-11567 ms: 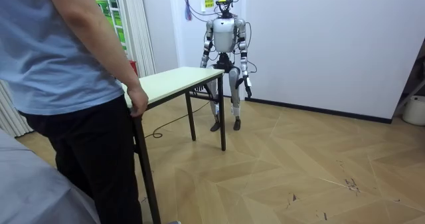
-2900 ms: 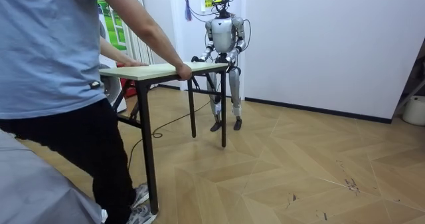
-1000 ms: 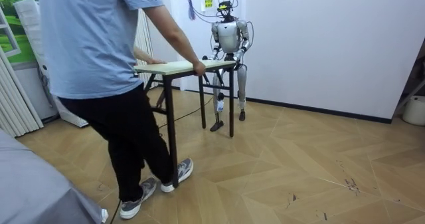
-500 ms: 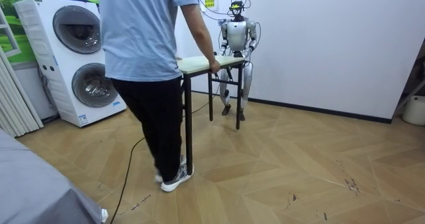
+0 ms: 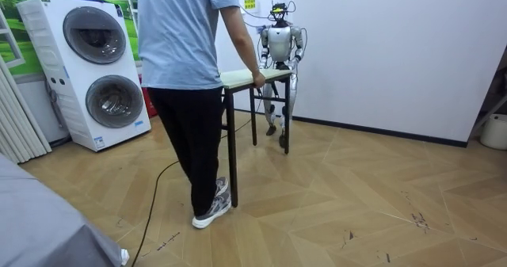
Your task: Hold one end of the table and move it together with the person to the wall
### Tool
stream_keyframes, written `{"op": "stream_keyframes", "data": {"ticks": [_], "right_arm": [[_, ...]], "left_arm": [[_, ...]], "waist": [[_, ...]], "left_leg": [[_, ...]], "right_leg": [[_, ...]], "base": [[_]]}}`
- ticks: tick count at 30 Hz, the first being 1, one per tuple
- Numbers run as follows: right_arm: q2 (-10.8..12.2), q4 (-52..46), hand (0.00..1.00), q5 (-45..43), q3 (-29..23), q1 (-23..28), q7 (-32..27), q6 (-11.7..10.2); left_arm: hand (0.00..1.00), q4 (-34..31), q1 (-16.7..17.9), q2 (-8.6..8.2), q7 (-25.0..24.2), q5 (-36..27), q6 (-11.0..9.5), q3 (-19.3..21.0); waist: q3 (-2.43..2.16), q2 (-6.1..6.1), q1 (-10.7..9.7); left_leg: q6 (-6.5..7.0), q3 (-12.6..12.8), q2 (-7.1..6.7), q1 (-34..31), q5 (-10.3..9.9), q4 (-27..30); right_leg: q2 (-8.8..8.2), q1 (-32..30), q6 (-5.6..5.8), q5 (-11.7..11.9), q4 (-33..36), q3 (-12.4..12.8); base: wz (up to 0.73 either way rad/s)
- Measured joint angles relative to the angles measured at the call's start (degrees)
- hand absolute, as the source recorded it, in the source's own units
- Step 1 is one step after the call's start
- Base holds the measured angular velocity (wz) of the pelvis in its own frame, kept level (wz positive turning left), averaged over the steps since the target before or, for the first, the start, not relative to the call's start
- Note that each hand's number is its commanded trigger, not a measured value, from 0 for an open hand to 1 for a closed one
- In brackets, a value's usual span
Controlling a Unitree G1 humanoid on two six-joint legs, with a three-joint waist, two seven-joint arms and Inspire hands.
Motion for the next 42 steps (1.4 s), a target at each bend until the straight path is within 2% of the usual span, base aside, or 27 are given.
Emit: {"op": "stream_keyframes", "data": {"ticks": [2, 3, 5, 6, 7, 8, 10, 12, 14, 16, 17, 19, 23, 24, 25, 26, 27, 28, 29, 32, 35, 36, 38, 39, 40, 41, 42], "right_arm": [[0.0, 0.6, 1.00, 0.1, -0.3, -0.1, 0.0, 0.0], [0.0, 0.6, 1.00, 0.1, -0.2, -0.2, -0.1, -0.1], [-0.1, 0.6, 1.00, 0.0, -0.1, -0.7, -0.1, -0.1], [-0.5, 0.6, 1.00, -0.1, -0.1, -1.4, -0.3, 0.0], [-1.2, 0.7, 1.00, -0.3, 0.3, -2.3, -1.1, -0.1], [-1.6, 0.7, 1.00, -0.3, 0.6, -2.8, -1.2, -0.6], [-2.2, 0.7, 1.00, -0.7, 1.4, -3.4, -1.3, -1.9], [-2.1, 0.6, 1.00, -0.7, 1.5, -3.4, -1.3, -1.8], [-2.1, 0.4, 1.00, -0.7, 1.4, -3.4, -1.3, -2.2], [-2.5, -0.1, 1.00, -1.1, 1.2, -4.0, -1.3, -3.3], [-3.0, -0.1, 1.00, -1.2, 0.8, -4.3, -1.3, -3.4], [-3.0, -0.4, 1.00, -1.7, 0.7, -4.0, -1.2, -3.6], [-2.8, -0.4, 1.00, -2.0, -1.4, -4.4, -1.2, -2.2], [-2.8, -0.2, 1.00, -2.1, -1.5, -4.6, -1.2, -1.7], [-2.2, 0.5, 1.00, -2.9, -1.1, -5.4, -1.2, -0.4], [-1.6, 0.4, 1.00, -3.5, -0.8, -5.6, -1.2, 0.0], [-1.3, 0.6, 1.00, -4.8, -0.6, -5.8, -0.2, -0.5], [-1.7, 1.4, 1.00, -4.9, -0.8, -6.3, 0.1, -1.2], [-1.8, 1.9, 1.00, -5.0, -0.9, -6.8, 0.2, -1.3], [-2.0, 2.5, 1.00, -4.9, -1.3, -7.0, 0.1, -1.0], [-1.9, 2.6, 1.00, -4.9, -1.6, -5.3, -0.1, -0.3], [-1.9, 2.6, 1.00, -5.0, -1.8, -5.0, -0.4, 0.3], [-2.3, 2.6, 1.00, -5.1, -2.0, -4.9, -0.9, 0.8], [-2.1, 2.6, 1.00, -5.1, -2.5, -5.1, -1.3, 1.4], [-2.1, 2.8, 1.00, -5.0, -2.7, -4.7, -1.4, 1.4], [-2.0, 2.9, 1.00, -5.0, -2.8, -3.9, -1.4, 1.3], [-1.5, 2.7, 1.00, -4.7, -3.4, -2.6, -1.4, 1.1]], "left_arm": [[1.00, -0.1, 0.5, 0.01, 0.0, -0.1, 0.0, -0.1], [1.00, -0.1, 0.5, -0.08, 0.0, 0.0, -0.2, -0.4], [1.00, -0.1, 0.4, 0.08, 0.0, 0.0, -0.9, -0.3], [1.00, -0.2, 0.5, -0.32, 0.0, 0.0, -1.1, -0.1], [1.00, -0.2, 1.3, -1.01, -0.2, -0.4, -1.8, 0.0], [1.00, -0.2, 1.6, -1.39, -0.4, -0.7, -2.2, 0.0], [1.00, -0.2, 2.4, -2.36, -0.6, -1.1, -2.6, 0.3], [1.00, -0.2, 2.5, -2.52, -0.6, -1.1, -2.3, 0.5], [1.00, -0.3, 2.5, -3.11, -0.6, -1.1, -2.2, 0.5], [1.00, -0.4, 2.1, -3.87, -0.7, -0.9, -1.7, 0.3], [1.00, -0.4, 1.8, -3.81, -0.7, -0.9, -1.7, 0.3], [1.00, -0.4, 1.1, -3.63, -0.7, -0.8, -1.7, -0.2], [1.00, -0.5, -0.1, -3.67, -0.6, -0.2, -1.8, -0.7], [1.00, -0.3, 0.0, -3.77, -0.7, -0.2, -2.1, -0.6], [1.00, -0.4, 1.0, -3.19, -2.1, -1.1, -3.6, -0.6], [1.00, -0.5, 1.1, -2.45, -3.0, -1.8, -4.4, -0.6], [1.00, 0.7, 0.2, -2.50, -3.7, -2.3, -4.6, -0.7], [1.00, 1.7, -0.1, -3.69, -3.4, -2.8, -4.2, -0.6], [1.00, 1.8, -0.1, -3.70, -3.4, -2.8, -4.1, -0.7], [1.00, 1.9, -0.1, -3.67, -2.5, -3.2, -3.8, -1.0], [1.00, 2.6, 0.5, -3.60, -2.0, -3.2, -3.7, -1.6], [1.00, 2.8, 0.9, -3.47, -2.0, -3.2, -3.7, -1.6], [1.00, 3.1, 1.0, -3.59, -1.9, -3.2, -3.5, -1.6], [1.00, 3.2, 1.1, -3.71, -1.9, -3.3, -3.3, -1.6], [1.00, 3.6, 1.0, -3.86, -1.8, -3.4, -3.2, -1.8], [1.00, 3.9, 1.0, -3.78, -1.6, -3.4, -2.9, -2.0], [1.00, 3.8, 0.9, -3.20, -0.9, -3.3, -2.5, -2.4]], "waist": [[-0.09, 0.57, 1.1], [-0.12, 0.73, 1.4], [-0.12, 0.81, 1.4], [-0.05, 0.96, 1.5], [-0.03, 1.52, 2.5], [0.00, 1.79, 3.0], [0.05, 3.13, 2.6], [0.00, 4.15, 1.1], [0.24, 5.20, -0.6], [0.32, 7.24, -2.0], [0.40, 7.46, -2.3], [0.29, 7.39, -4.8], [0.30, 7.82, -4.1], [0.96, 7.83, -4.5], [0.61, 7.91, -4.8], [0.34, 7.20, -4.8], [0.68, 6.88, -5.1], [0.48, 7.85, -5.0], [0.54, 7.73, -5.1], [0.51, 6.07, -5.3], [0.29, 4.76, -6.0], [-0.03, 4.10, -6.5], [-0.19, 3.34, -7.3], [-0.21, 3.28, -7.3], [0.20, 3.98, -7.6], [0.22, 4.25, -8.0], [0.06, 3.97, -8.6]], "left_leg": [[-1.34, -1.5, 0.58, 0.3, 2.4, -2.0], [-2.80, -3.3, 0.56, 0.4, 5.0, -4.6], [-8.90, -6.6, 0.31, 0.6, 10.0, -9.1], [-10.68, -9.4, 0.90, 0.6, 9.8, -8.3], [-9.32, -10.6, 2.29, 0.6, 4.3, -1.4], [-9.13, -11.0, 2.90, 0.8, 1.3, 2.6], [-10.23, -13.9, 4.97, 2.9, -7.4, 15.4], [-11.26, -16.2, 7.07, 6.8, -10.9, 20.6], [-12.22, -17.3, 9.18, 12.8, -11.6, 20.2], [-14.08, -18.9, 9.54, 19.2, -12.5, 12.9], [-14.91, -18.9, 8.96, 20.1, -13.2, 9.9], [-14.93, -19.7, 6.28, 23.2, -13.1, -0.8], [-14.82, -19.8, 4.40, 26.2, -13.1, -9.2], [-14.28, -21.1, 4.03, 28.5, -13.2, -11.7], [-13.70, -23.0, 4.48, 27.8, -14.6, -11.3], [-13.61, -23.3, 3.98, 26.5, -15.4, -10.3], [-13.27, -23.2, 2.27, 25.1, -17.8, -8.3], [-13.09, -22.4, 1.97, 24.7, -19.2, -6.9], [-13.08, -22.5, 1.29, 24.5, -19.2, -6.5], [-11.81, -22.7, -1.27, 24.4, -18.9, -6.7], [-9.97, -22.5, -3.34, 23.7, -17.8, -5.6], [-9.00, -22.2, -4.69, 23.1, -17.3, -5.4], [-7.16, -21.8, -7.13, 21.9, -16.2, -4.7], [-5.71, -20.1, -7.68, 21.0, -15.5, -4.5], [-5.16, -16.8, -6.70, 20.4, -15.2, -3.5], [-5.00, -15.2, -5.81, 20.5, -15.1, -3.3], [-4.89, -13.5, -5.05, 20.6, -14.2, -3.7]], "right_leg": [[1.77, -0.1, -1.03, 2.0, -1.7, -0.3], [2.87, -0.4, -1.80, 3.3, -2.9, -0.8], [3.81, -0.5, -3.31, 6.0, -6.2, -2.4], [3.27, -0.5, -3.99, 7.7, -8.5, -5.5], [3.25, -0.2, -4.47, 9.5, -10.2, -8.1], [3.25, -0.2, -4.64, 10.0, -10.7, -9.3], [3.41, 0.4, -5.50, 11.2, -11.0, -14.1], [4.32, 0.6, -5.87, 11.3, -10.9, -16.2], [4.68, 0.1, -6.12, 11.1, -9.2, -17.6], [4.38, -3.5, -6.13, 11.1, -5.1, -17.6], [4.10, -4.4, -6.12, 11.1, -4.3, -17.3], [2.87, -6.9, -5.84, 11.3, -1.7, -13.5], [1.09, -11.8, -4.43, 12.2, 4.0, -10.9], [0.45, -17.8, -4.23, 11.6, 13.2, -9.7], [4.91, -21.3, -4.25, 12.8, 6.4, -5.3], [5.47, -21.9, -4.45, 16.3, 0.4, -4.3], [4.13, -23.1, -6.87, 22.6, -1.5, -6.8], [3.63, -23.4, -6.94, 22.5, -1.1, -7.6], [3.24, -23.6, -7.01, 22.6, -1.0, -7.6], [0.96, -23.0, -6.97, 23.8, -1.6, -8.7], [-0.48, -20.3, -5.67, 28.4, -6.7, -8.3], [-1.34, -19.7, -5.06, 31.0, -9.3, -7.7], [-2.43, -18.7, -2.65, 35.8, -13.6, -6.0], [-2.96, -18.5, 1.18, 40.0, -16.1, -3.5], [-3.46, -18.7, 1.97, 37.6, -11.6, -3.3], [-3.60, -18.9, 0.78, 32.7, -5.7, -3.7], [-4.32, -18.9, 0.79, 23.7, 5.4, -3.4]], "base": [[-0.30], [0.00], [0.02], [-0.46], [-0.66], [-0.62], [-0.22], [0.24], [0.38], [0.22], [0.30], [0.58], [0.00], [-0.36], [-0.31], [0.00], [0.19], [0.16], [-0.07], [0.00], [0.06], [0.00], [-0.04], [-0.04], [0.13], [0.49], [0.54]]}}
